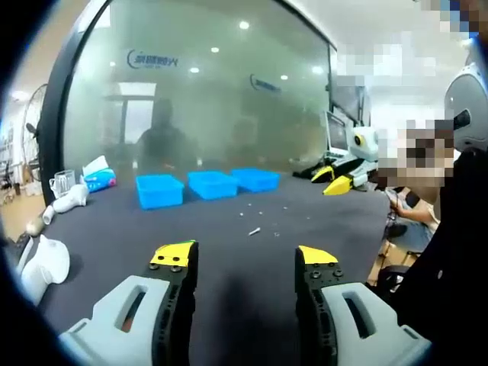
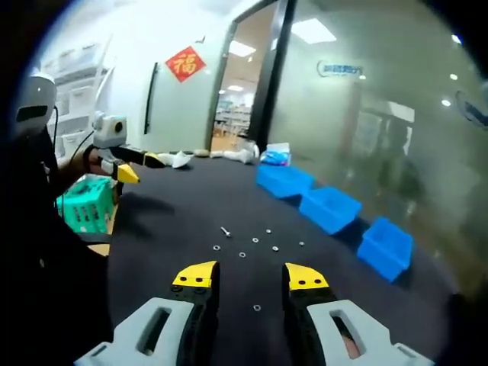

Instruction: Sort the screws, nuts, and washers into the corresponding bins

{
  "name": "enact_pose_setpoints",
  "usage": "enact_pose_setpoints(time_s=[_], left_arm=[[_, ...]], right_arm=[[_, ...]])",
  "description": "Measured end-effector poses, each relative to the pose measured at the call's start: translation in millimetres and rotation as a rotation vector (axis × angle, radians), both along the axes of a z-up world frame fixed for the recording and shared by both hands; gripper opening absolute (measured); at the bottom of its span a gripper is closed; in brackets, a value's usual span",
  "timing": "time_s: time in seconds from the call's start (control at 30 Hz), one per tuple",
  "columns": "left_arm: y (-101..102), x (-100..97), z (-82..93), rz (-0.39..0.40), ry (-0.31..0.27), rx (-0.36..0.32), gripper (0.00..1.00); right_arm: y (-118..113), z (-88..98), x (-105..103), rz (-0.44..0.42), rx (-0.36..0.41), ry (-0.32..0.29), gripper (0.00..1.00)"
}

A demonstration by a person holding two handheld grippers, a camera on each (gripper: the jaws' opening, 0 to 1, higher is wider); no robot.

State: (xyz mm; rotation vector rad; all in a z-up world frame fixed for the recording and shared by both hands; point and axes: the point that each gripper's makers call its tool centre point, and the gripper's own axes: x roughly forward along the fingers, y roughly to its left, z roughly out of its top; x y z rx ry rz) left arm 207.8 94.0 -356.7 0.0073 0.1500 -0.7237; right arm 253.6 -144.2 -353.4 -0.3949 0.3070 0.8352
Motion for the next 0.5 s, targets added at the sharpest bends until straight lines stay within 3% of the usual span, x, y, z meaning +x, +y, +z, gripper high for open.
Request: enact_pose_setpoints(time_s=[0.5], left_arm=[[6,3.3,-4.2,0.009,0.01,-0.004,0.49]], right_arm=[[70,-15.7,26,0.251,-0.261,0.094,0.27]])
